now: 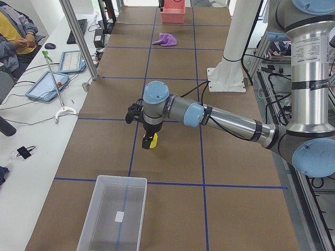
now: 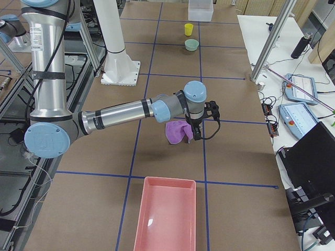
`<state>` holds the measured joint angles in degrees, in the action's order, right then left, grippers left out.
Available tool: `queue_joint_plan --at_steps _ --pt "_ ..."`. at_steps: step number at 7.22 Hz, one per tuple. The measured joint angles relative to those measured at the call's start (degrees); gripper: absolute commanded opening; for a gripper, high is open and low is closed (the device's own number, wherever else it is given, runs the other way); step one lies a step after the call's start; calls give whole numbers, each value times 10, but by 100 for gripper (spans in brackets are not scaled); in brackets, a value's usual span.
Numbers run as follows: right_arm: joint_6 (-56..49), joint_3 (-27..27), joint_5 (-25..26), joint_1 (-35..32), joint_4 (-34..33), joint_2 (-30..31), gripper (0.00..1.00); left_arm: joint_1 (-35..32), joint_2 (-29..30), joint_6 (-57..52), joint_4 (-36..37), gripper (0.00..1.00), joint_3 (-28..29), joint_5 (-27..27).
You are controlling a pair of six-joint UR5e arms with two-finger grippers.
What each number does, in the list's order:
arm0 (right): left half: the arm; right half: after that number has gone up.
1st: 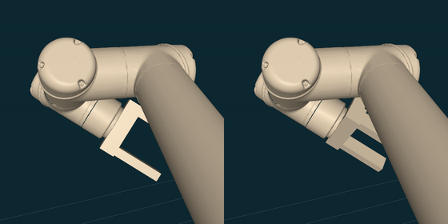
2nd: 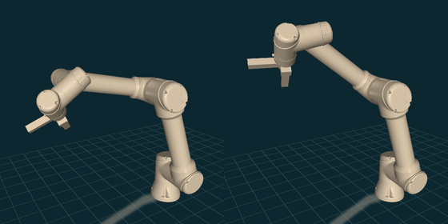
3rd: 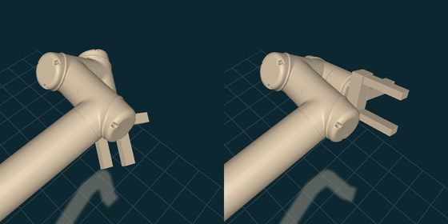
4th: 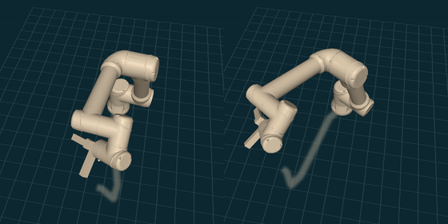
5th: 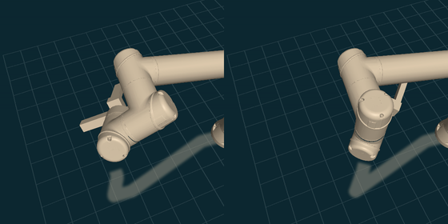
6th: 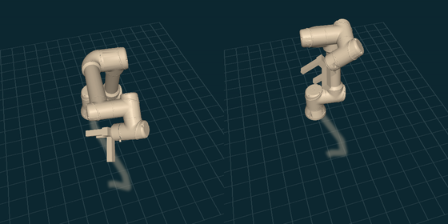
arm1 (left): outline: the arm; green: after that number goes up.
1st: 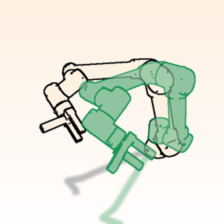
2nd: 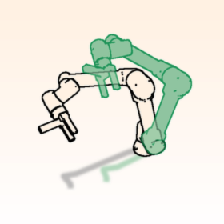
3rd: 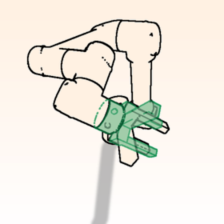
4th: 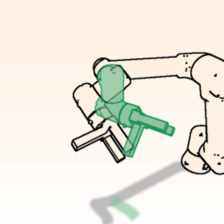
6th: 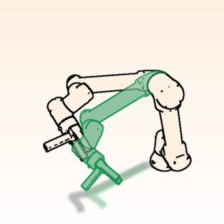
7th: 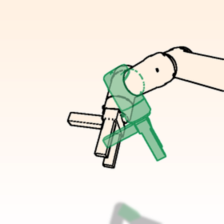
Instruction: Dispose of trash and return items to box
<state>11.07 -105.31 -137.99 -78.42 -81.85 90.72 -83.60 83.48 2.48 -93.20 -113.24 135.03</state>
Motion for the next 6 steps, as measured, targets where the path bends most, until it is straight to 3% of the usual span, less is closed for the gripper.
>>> queue_joint_plan --at_steps 6 --pt "-11 2 8 -4 0 3 100 -1 -49 1 -57 98 1 6"
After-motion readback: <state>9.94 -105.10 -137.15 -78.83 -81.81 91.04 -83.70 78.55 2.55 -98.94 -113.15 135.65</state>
